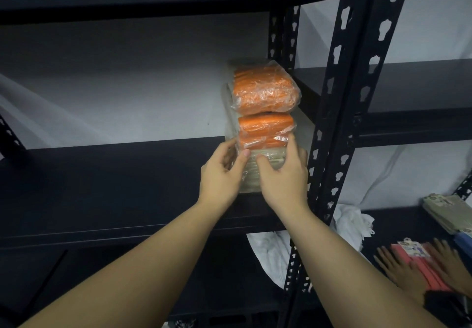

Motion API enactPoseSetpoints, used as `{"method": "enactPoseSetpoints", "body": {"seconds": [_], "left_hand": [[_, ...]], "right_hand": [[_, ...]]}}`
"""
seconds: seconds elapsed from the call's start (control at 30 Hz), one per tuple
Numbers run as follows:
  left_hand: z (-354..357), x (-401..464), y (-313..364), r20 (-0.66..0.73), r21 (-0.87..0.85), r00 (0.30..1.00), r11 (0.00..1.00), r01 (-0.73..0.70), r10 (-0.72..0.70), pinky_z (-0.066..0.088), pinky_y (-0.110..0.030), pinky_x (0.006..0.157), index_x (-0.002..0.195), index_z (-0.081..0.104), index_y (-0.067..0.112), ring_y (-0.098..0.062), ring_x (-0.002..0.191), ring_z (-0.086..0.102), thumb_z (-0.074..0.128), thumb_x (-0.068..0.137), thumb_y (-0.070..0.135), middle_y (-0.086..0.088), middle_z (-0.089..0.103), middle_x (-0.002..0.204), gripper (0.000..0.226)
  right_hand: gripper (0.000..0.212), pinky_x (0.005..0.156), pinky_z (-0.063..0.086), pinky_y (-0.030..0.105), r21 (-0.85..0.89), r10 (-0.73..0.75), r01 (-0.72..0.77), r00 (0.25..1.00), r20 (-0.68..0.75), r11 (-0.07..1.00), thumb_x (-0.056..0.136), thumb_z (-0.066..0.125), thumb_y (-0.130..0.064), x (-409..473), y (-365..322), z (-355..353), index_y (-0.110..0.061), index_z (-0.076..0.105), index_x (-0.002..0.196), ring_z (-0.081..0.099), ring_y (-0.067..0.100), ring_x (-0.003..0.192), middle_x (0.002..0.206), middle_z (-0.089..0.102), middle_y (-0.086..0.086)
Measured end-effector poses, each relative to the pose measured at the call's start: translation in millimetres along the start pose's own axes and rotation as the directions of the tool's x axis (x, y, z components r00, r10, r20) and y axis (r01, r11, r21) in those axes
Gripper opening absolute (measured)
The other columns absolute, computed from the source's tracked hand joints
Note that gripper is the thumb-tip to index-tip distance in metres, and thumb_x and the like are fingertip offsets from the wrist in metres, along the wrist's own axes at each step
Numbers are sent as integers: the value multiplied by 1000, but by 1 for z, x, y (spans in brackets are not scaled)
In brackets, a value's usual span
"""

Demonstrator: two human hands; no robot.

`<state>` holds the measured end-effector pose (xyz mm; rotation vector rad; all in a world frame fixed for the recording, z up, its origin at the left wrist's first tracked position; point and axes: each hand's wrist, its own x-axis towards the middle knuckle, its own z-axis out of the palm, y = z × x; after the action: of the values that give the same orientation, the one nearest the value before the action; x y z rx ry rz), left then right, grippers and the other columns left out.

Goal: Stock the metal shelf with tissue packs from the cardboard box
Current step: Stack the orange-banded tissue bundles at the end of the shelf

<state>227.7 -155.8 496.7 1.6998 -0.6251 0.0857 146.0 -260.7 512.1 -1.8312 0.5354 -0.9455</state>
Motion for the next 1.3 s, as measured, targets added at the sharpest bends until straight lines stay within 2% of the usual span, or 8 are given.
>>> {"method": "enactPoseSetpoints", "body": {"seconds": [0.27, 0.43, 0.57, 0.7, 0.87, 1.0, 1.17, 1.3], "left_hand": [[-5, 6, 6, -18, -50, 998, 997, 59, -60, 61, -39, 96, 132, 63, 35, 0, 111, 70, 65, 99, 49, 19, 74, 118, 36], [-6, 7, 8, 2, -33, 999, 999, 36, -36, 57, -40, 103, 137, 62, 32, 0, 118, 66, 66, 99, 47, 18, 71, 127, 41], [-10, 3, 8, 0, -2, 999, 999, 34, -34, 50, -44, 112, 148, 52, 30, -6, 133, 58, 71, 93, 56, 13, 62, 143, 64], [-15, 7, 24, -15, 8, 1000, 1000, 3, -3, 47, -43, 115, 157, 40, 31, -10, 140, 52, 72, 90, 57, 8, 54, 154, 78], [-23, 20, 62, -37, -31, 993, 993, -111, 110, 49, -36, 111, 157, 38, 34, -8, 139, 51, 70, 93, 50, 10, 54, 151, 74], [-22, 27, 79, -32, -53, 989, 988, -147, 145, 56, -29, 100, 139, 47, 49, 7, 120, 59, 70, 98, 35, 36, 60, 122, 49], [-20, 26, 70, -53, -91, 986, 982, -164, 159, 59, -40, 101, 146, 55, 29, -3, 122, 64, 75, 95, 25, 15, 68, 133, 56], [-21, 27, 68, -53, -111, 988, 983, -149, 144, 57, -43, 103, 147, 53, 29, -4, 125, 64, 75, 95, 22, 11, 67, 135, 57]], "right_hand": [[63, 72, 42, 10, 46, -4, 2, 1000, 29, 999, 93, 71, -27, -4, 2, -3, -39, 44, 149, 54, -7, 99, 132, 46, -12], [71, 83, 51, 21, 31, -18, 17, 999, 27, 999, 93, 71, -36, -5, 2, -2, -41, 36, 154, 60, 6, 113, 138, 48, -9], [94, 106, 44, 34, -66, -48, 52, 997, 56, 996, 96, 65, -50, -12, -6, -6, -38, 2, 165, 40, 16, 145, 166, 27, -5], [90, 122, 34, 51, -91, -142, 142, 990, 16, 986, 99, 55, -58, -10, -28, -8, -38, -4, 164, 19, 15, 157, 173, 11, -9], [76, 121, 34, 45, -24, -125, 123, 991, -57, 992, 104, 51, -49, 16, -56, -9, -35, 8, 165, 26, 18, 155, 171, 20, -4], [62, 94, 39, 23, 48, -78, 83, 993, -87, 995, 106, 55, -38, 27, -61, -9, -35, 26, 161, 47, 14, 137, 157, 42, -6], [68, 104, 43, 34, 17, -54, 55, 997, -61, 998, 105, 56, -35, 31, -59, -9, -36, 21, 163, 46, 18, 141, 158, 42, -4], [66, 108, 48, 38, 30, -54, 56, 997, -53, 998, 104, 59, -34, 31, -59, -9, -35, 25, 161, 51, 18, 136, 153, 47, -6]]}}
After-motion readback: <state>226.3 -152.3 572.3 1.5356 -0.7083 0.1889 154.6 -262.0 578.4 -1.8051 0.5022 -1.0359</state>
